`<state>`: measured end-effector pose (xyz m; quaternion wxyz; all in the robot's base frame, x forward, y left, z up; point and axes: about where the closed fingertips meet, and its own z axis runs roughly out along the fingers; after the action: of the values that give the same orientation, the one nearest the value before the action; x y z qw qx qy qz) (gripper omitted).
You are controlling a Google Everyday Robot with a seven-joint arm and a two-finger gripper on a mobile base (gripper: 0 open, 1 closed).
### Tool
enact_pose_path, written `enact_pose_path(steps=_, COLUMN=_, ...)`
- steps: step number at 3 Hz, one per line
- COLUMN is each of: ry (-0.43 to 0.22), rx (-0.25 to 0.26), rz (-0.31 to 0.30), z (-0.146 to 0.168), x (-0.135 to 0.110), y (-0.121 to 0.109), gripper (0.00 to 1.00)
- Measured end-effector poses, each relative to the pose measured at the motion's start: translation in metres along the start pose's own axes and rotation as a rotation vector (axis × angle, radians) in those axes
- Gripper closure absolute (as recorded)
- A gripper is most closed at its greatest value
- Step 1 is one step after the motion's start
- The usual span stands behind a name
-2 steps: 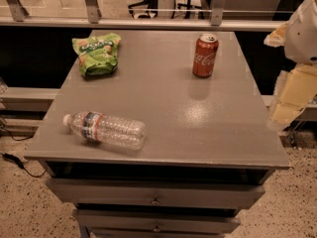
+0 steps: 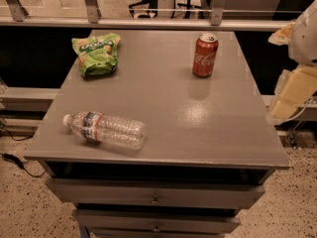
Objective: Move coke can near water bottle
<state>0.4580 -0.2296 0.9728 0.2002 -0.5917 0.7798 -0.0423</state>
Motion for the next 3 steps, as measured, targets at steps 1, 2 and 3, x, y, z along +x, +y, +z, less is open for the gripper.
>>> enact_pose_path(steps=1, ry=-0.097, rx=0.062, rz=0.083, z=0.035, x=0.015, y=-0.045, gripper=0.00)
enact_pose_path(steps=2, ry=-0.195, rx=0.105, rz=0.162, z=0.064, x=0.017, y=-0.088, gripper=0.00)
enact_pose_path(steps=3, ry=-0.341, rx=0.120, rz=0.245, z=0.097, x=-0.002, y=-0.126, gripper=0.00)
